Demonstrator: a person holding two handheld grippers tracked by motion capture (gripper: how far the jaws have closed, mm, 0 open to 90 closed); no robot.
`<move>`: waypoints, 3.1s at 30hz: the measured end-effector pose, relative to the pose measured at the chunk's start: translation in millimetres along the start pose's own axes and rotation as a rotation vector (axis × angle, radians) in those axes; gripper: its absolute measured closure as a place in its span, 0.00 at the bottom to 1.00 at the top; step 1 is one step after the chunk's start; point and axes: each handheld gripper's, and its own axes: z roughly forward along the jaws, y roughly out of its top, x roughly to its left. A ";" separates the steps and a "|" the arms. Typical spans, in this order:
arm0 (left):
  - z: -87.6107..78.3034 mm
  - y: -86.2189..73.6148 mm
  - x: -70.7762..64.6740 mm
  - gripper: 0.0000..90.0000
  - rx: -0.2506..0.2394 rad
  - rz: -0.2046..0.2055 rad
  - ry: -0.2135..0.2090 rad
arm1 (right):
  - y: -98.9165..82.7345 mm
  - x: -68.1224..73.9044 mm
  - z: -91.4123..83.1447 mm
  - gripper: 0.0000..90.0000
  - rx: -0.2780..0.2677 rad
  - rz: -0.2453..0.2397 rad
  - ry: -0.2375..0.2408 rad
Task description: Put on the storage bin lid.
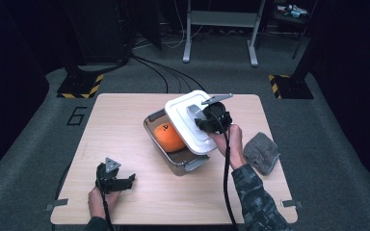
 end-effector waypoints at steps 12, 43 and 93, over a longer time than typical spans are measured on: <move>-0.1 0.2 0.6 0.12 0.005 0.003 -0.002 | -3.2 16.3 16.5 0.74 0.020 0.001 0.033; 0.3 -0.1 0.2 0.12 -0.002 0.002 0.004 | -9.7 49.6 58.2 0.74 0.052 -0.028 0.110; 0.9 -0.2 -0.4 0.12 -0.011 -0.006 0.006 | -101.3 -18.3 -39.9 0.06 -0.088 0.026 -0.054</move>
